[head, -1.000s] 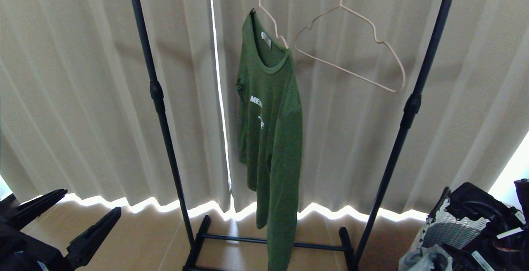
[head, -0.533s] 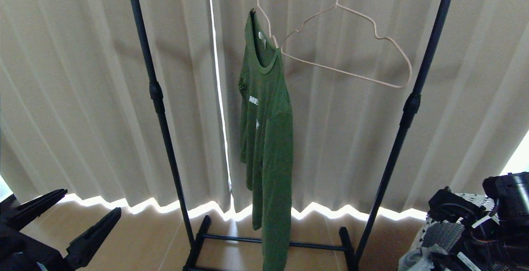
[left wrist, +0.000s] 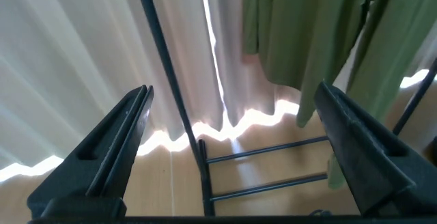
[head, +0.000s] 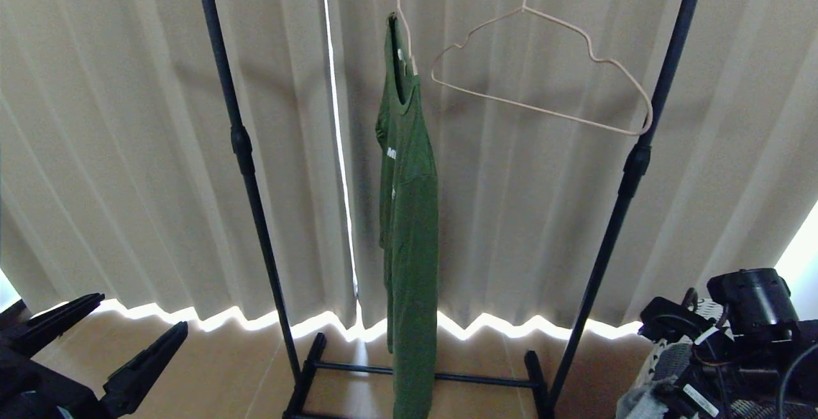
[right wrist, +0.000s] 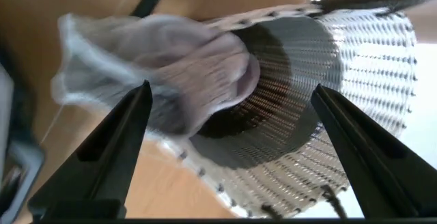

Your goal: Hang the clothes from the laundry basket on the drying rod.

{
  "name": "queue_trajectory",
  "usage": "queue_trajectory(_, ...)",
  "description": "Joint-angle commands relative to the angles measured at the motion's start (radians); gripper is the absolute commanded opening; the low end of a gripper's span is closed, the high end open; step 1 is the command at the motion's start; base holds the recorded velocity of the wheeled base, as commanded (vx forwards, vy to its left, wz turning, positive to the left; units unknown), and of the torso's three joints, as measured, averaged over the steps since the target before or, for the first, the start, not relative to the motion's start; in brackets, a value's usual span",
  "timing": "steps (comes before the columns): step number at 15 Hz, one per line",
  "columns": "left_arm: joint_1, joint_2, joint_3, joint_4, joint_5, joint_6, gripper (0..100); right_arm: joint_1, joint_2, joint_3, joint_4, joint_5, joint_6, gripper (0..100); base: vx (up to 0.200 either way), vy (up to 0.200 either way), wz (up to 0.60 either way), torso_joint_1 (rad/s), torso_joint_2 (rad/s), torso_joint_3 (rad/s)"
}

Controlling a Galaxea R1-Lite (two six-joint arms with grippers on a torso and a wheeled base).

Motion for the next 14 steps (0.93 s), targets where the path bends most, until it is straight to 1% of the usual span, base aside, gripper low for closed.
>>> queue_trajectory(1, 0.000, 0.000, 0.000, -0.001, 0.000, 0.001, 100, -0.030, 0.105, -0.006, -0.037, -0.039, -0.015, 100, 0.000, 0.000, 0.00, 0.000, 0.00, 0.000)
queue_trajectory(2, 0.000, 0.000, 0.000, -0.001, 0.000, 0.000, 100, -0.036, 0.115, -0.005, -0.052, -0.041, -0.018, 100, 0.000, 0.000, 0.00, 0.000, 0.00, 0.000)
queue_trajectory(3, 0.000, -0.002, 0.000, -0.001, 0.000, 0.000, 100, -0.036, 0.128, 0.006, -0.092, -0.041, -0.018, 100, 0.000, 0.000, 0.00, 0.000, 0.00, 0.000)
queue_trajectory(5, 0.000, -0.002, -0.002, -0.001, 0.000, 0.001, 100, -0.036, 0.126, 0.012, -0.106, -0.041, -0.019, 100, 0.000, 0.000, 0.00, 0.000, 0.00, 0.000)
queue_trajectory(6, 0.000, -0.002, 0.000, -0.001, 0.000, 0.001, 100, -0.036, 0.126, 0.015, -0.106, -0.041, -0.018, 0, 0.000, 0.000, 0.00, 0.000, 0.00, 0.000)
queue_trajectory(8, 0.000, -0.002, 0.000, -0.001, 0.000, 0.000, 100, -0.036, 0.120, 0.018, -0.108, -0.035, -0.018, 0, 0.000, 0.000, 0.00, 0.000, 0.00, 0.000)
queue_trajectory(10, 0.000, -0.002, 0.001, -0.001, 0.000, 0.000, 100, -0.030, 0.075, 0.023, -0.115, -0.029, -0.015, 0, 0.000, 0.000, 0.00, 0.000, 0.00, 0.000)
queue_trajectory(11, 0.000, -0.002, 0.003, -0.001, 0.000, 0.000, 100, -0.011, 0.008, 0.043, -0.123, 0.005, -0.012, 0, 0.000, 0.000, 0.00, 0.000, 0.00, 0.000)
queue_trajectory(13, 0.001, -0.004, 0.006, -0.001, 0.000, -0.003, 100, 0.026, -0.149, 0.066, -0.157, 0.114, -0.010, 0, 0.000, 0.000, 0.00, 0.000, 0.00, 0.000)
queue_trajectory(14, 0.000, -0.004, 0.007, -0.001, 0.000, -0.005, 100, 0.029, -0.218, 0.057, -0.155, 0.137, -0.012, 0, 0.000, 0.000, 0.00, 0.000, 0.00, 0.000)
